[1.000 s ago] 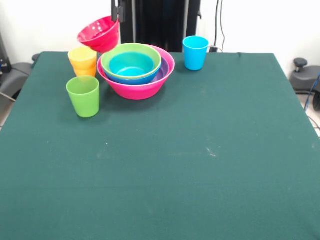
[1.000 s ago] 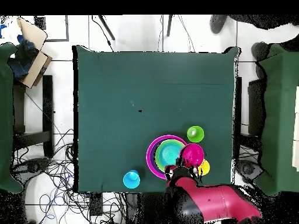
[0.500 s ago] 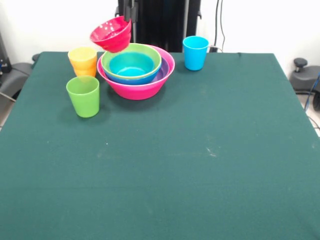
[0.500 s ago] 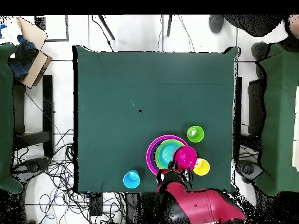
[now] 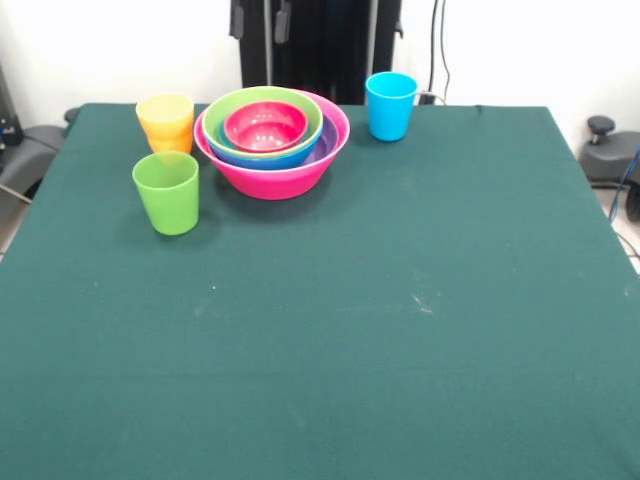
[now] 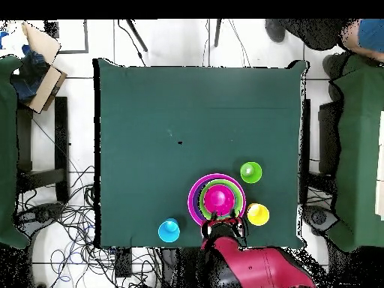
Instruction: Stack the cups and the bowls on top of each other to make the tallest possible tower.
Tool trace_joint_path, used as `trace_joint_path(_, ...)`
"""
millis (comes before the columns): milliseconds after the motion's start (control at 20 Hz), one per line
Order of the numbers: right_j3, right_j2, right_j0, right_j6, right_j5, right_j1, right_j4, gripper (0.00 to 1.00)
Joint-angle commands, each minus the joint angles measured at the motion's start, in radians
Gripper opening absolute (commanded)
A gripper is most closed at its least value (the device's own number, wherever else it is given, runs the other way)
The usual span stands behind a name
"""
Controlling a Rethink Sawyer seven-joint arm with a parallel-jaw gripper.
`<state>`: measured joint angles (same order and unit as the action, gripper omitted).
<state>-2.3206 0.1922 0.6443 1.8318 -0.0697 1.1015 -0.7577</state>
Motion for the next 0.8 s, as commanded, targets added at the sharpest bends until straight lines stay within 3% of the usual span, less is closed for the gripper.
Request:
trace_joint_path(50,-0.054,0.057,0.032,0.100,0.003,-0.017,0.037,1.00)
trace_joint_path(400,-0.076,0.135,0.104,0.056,-0.032,0.017,0.070,1.00)
trace_joint_path(800,-0.059,0.325,0.224,-0.045,-0.134,0.063,0.192,1.00)
